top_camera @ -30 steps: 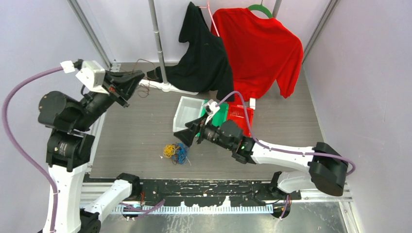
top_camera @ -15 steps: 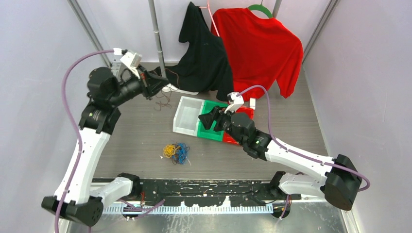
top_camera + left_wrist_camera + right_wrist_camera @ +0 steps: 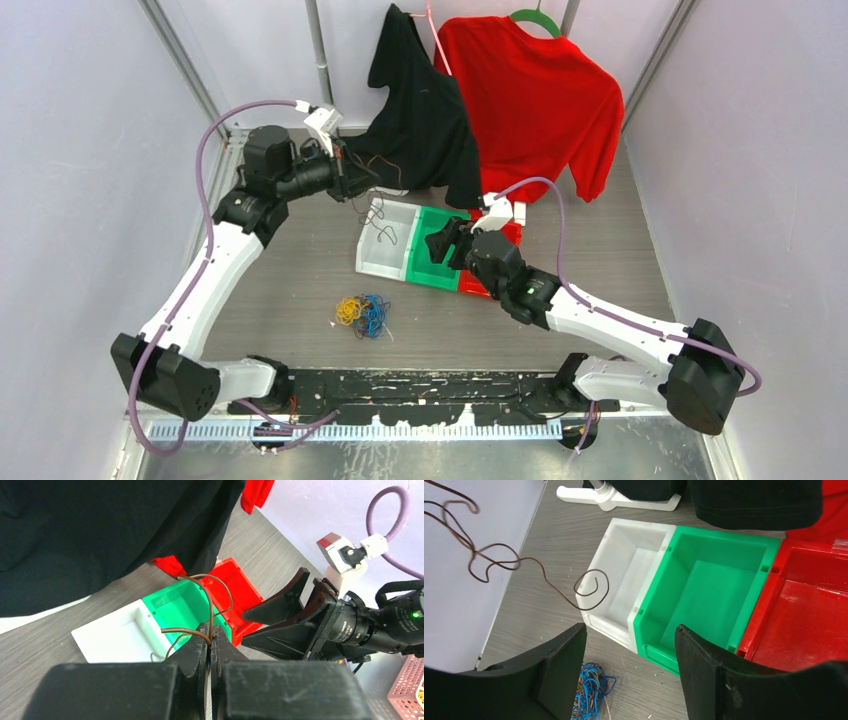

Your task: Untangle the cables

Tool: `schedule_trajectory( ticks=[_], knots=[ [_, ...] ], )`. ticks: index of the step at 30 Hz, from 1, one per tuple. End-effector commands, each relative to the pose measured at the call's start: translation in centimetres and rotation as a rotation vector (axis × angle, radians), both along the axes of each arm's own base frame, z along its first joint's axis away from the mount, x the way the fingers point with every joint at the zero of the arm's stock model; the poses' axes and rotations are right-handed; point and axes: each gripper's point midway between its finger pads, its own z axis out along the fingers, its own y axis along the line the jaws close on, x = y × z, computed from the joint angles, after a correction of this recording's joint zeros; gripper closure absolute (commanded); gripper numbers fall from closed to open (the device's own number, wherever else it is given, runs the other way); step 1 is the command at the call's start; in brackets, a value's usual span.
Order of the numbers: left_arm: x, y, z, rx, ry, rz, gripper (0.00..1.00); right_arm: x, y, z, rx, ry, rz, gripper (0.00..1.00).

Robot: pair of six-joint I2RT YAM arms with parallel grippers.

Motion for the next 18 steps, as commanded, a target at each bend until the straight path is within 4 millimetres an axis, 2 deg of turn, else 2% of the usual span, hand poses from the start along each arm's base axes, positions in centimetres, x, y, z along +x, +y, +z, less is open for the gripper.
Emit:
schedule_trajectory(
  ticks=[1,6,15,16,18],
  knots=[
    [1.8,-1.2,-1.2,0.018,-0.016,-0.014,1.0,0.8,-0.3,2.8,0.064,-0.044,-0.05,0.3],
    [3.1,-1.3,-4.4,0.08,0.0,-0.01,1.0,0.8,-0.6,2.9,0.064,-0.047,-0.054,0.3],
    [4.3,-1.0,-11.6,0.239,0.07,-0.027,1.0,1.1,-1.3,2.9,0.065,-0.057,-0.063,0.3],
    [4.5,-0.8,-12.4,0.262,0.076,-0.022,0.97,1.2,-1.5,3.0,0.066,-0.058,-0.065,0.3],
    [4.6,-0.5,-13.9,0.305,0.099,-0.015,0.82,1.3,-1.7,3.2,0.068,-0.062,-0.067,0.3]
  ],
)
